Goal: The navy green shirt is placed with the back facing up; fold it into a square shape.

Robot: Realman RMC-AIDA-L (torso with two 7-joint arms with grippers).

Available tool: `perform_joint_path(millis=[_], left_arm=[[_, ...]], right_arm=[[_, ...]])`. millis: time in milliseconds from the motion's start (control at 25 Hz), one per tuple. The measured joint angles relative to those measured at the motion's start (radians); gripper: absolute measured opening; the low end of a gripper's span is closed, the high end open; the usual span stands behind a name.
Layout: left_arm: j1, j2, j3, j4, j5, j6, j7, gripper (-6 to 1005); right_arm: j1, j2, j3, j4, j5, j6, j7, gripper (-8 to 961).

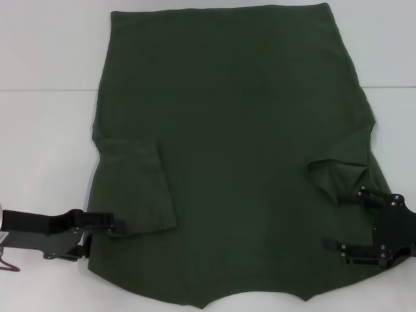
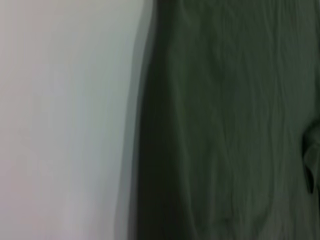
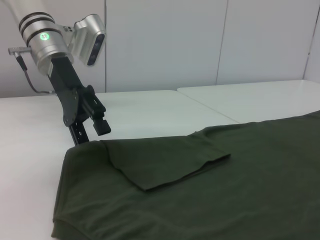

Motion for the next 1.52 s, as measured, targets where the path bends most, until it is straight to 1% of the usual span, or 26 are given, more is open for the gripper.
perform_joint_path(millis=[200, 320, 440, 480, 640, 760, 960, 1200, 1280, 1360, 1400, 1520], left_arm=[[-0.005, 0.000, 0.004, 0.007, -0.001, -0.012, 0.003, 936], [-0.011, 0.000, 0.021, 0.013, -0.003, -0.010, 0.007, 923], [-0.013, -0.009, 0.056, 0.036, -0.006, -0.016, 0.014, 910], [-0.013, -0.016, 0.068, 0.048, -0.006, -0.026, 0.009, 870], [-0.013, -0.019, 0.070, 0.051, -0.005, -0.033, 0.003, 712], [-0.011, -0.017, 0.071, 0.051, -0.001, -0.034, 0.002, 475], [-0.008, -0.016, 0.074, 0.062, 0.003, -0.030, 0.002, 365], [-0.005, -0.020, 0.095, 0.064, 0.007, -0.032, 0.002, 233], [-0.005, -0.020, 0.095, 0.064, 0.007, -0.030, 0.005, 157], [-0.005, -0.021, 0.096, 0.065, 0.008, -0.027, 0.011, 81], [-0.006, -0.021, 0.097, 0.065, 0.008, -0.023, 0.014, 43], [-0.008, -0.019, 0.110, 0.066, 0.006, -0.014, 0.030, 44]], right_arm=[[0.000, 0.000, 0.003, -0.004, 0.000, 0.001, 0.004, 925], [0.000, 0.000, 0.017, -0.006, 0.000, 0.000, 0.008, 925], [0.000, 0.000, 0.024, -0.007, 0.001, 0.000, 0.009, 925], [0.000, -0.001, 0.026, -0.007, 0.001, 0.000, 0.009, 925], [-0.002, -0.001, 0.031, -0.008, 0.003, -0.002, 0.010, 925], [-0.005, 0.000, 0.039, -0.008, 0.003, -0.012, 0.010, 926], [-0.007, 0.000, 0.047, -0.008, 0.003, -0.021, 0.010, 926], [-0.008, 0.001, 0.048, -0.008, 0.003, -0.024, 0.013, 926], [-0.009, 0.001, 0.051, -0.008, 0.003, -0.028, 0.024, 926], [-0.009, -0.001, 0.064, -0.023, 0.003, -0.050, 0.086, 925], [-0.009, -0.003, 0.071, -0.051, 0.003, -0.070, 0.147, 924], [-0.009, -0.005, 0.075, -0.218, -0.005, -0.146, 0.432, 922]])
